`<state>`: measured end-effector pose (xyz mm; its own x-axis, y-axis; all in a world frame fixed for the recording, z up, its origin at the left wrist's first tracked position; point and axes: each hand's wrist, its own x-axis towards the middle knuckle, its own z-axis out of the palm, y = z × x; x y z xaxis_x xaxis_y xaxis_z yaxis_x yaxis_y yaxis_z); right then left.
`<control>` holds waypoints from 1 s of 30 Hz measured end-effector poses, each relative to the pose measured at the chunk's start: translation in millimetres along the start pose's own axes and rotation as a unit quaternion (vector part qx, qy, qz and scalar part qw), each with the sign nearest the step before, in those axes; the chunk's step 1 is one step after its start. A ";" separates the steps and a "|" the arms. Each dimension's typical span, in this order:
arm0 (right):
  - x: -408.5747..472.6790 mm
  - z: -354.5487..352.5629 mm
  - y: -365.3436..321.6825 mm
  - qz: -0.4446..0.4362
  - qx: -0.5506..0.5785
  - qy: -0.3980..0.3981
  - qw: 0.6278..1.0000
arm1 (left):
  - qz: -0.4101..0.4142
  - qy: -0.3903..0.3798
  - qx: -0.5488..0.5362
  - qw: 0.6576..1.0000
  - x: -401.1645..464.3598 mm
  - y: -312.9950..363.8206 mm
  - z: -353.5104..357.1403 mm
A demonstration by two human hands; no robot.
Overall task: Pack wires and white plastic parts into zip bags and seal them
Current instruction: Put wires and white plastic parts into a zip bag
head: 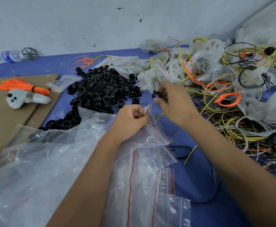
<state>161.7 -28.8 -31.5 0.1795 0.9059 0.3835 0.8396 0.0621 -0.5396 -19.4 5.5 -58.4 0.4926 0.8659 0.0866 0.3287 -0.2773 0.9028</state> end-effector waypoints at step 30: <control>-54.3 -6.0 -23.1 -0.128 0.025 -0.071 0.989 | 0.068 -0.103 -0.450 0.885 -13.8 30.4 -1.5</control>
<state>135.6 -81.9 -35.4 -0.1129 0.9072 0.4054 0.8209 0.3150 -0.4764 -17.3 -14.3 -31.6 0.6453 0.7299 0.2255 -0.4735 0.1506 0.8678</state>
